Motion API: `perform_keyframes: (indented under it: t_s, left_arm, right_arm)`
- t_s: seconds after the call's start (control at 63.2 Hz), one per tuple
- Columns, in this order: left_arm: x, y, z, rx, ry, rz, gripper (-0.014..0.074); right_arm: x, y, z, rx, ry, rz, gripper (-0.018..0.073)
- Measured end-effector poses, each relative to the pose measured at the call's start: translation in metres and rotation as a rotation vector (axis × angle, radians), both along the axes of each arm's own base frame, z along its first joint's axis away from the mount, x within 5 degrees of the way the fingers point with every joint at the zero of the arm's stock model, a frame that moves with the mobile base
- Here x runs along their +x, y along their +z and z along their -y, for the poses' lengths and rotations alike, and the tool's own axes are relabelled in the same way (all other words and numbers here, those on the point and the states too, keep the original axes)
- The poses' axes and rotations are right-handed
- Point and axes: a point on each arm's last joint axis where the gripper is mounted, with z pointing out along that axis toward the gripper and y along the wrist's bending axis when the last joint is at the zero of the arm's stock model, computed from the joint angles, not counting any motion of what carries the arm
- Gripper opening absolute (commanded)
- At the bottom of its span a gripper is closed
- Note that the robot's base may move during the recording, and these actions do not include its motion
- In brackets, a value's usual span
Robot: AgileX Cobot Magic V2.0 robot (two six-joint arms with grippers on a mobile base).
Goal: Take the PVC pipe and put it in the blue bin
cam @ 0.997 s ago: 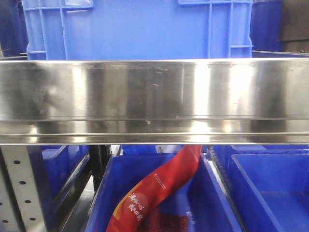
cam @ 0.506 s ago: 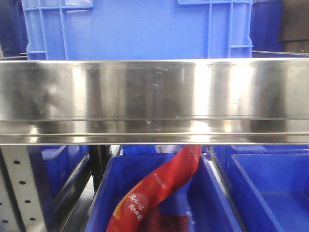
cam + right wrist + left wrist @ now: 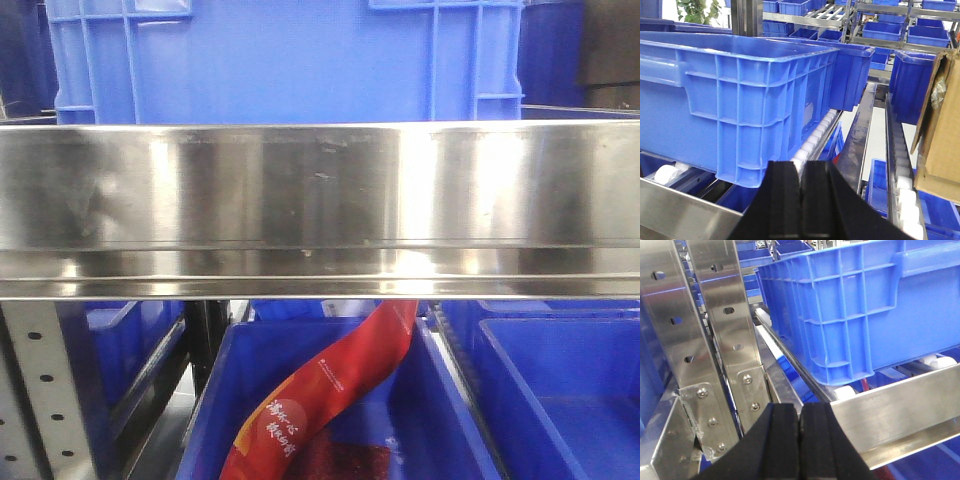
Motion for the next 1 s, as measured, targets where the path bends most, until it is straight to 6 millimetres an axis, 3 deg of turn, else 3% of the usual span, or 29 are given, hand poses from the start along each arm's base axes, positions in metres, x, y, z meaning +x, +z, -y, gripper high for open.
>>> perform_keyframes:
  t_s: [0.617,0.807,0.997]
  left_arm:
    - [-0.014,0.002,-0.015,-0.013,0.262,0.075,-0.0111]
    - [-0.008,-0.016,-0.016,-0.007,0.309,0.056,-0.0111]
    - [-0.003,-0.031,-0.015,-0.013,0.304,0.162,-0.0111]
  right_arm:
    - [0.0,0.0,0.0,0.0,0.0,0.0,-0.0161]
    - [0.0,0.0,0.0,0.0,0.0,0.0,-0.0161]
    - [0.0,0.0,0.0,0.0,0.0,0.0,-0.0161]
